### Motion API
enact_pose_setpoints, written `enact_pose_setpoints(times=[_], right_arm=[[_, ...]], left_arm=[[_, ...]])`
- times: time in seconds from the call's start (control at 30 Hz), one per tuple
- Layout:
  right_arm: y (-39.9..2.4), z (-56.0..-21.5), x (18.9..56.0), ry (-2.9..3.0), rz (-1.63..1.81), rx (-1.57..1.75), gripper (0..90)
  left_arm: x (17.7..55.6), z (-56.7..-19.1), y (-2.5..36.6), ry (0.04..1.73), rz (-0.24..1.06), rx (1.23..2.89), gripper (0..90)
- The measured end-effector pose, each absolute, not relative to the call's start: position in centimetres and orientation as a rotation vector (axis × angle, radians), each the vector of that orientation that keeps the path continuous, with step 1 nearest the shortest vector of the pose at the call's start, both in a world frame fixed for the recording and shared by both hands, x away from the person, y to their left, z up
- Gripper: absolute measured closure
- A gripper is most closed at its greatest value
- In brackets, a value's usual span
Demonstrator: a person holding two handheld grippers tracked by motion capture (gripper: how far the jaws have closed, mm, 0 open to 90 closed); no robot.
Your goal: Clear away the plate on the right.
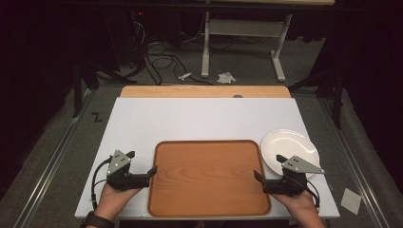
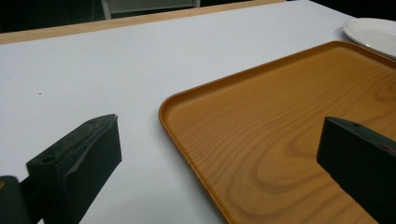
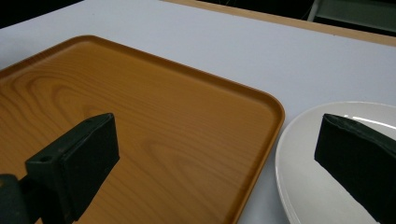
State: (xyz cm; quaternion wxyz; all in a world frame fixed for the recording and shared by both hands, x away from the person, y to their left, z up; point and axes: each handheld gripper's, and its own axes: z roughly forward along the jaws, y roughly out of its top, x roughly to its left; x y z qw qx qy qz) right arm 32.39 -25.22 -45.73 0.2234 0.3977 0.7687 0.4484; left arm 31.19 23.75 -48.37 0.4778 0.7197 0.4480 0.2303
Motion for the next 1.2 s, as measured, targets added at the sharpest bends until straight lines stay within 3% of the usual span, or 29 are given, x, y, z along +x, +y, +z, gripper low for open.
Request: enact_pose_setpoints(times=[1.2], right_arm=[[-26.6, -45.8, 32.7, 2.079, 1.277, 1.169, 1.4]], left_arm=[[31.3, -48.4, 23.6, 1.080, 0.588, 1.762, 0.3]])
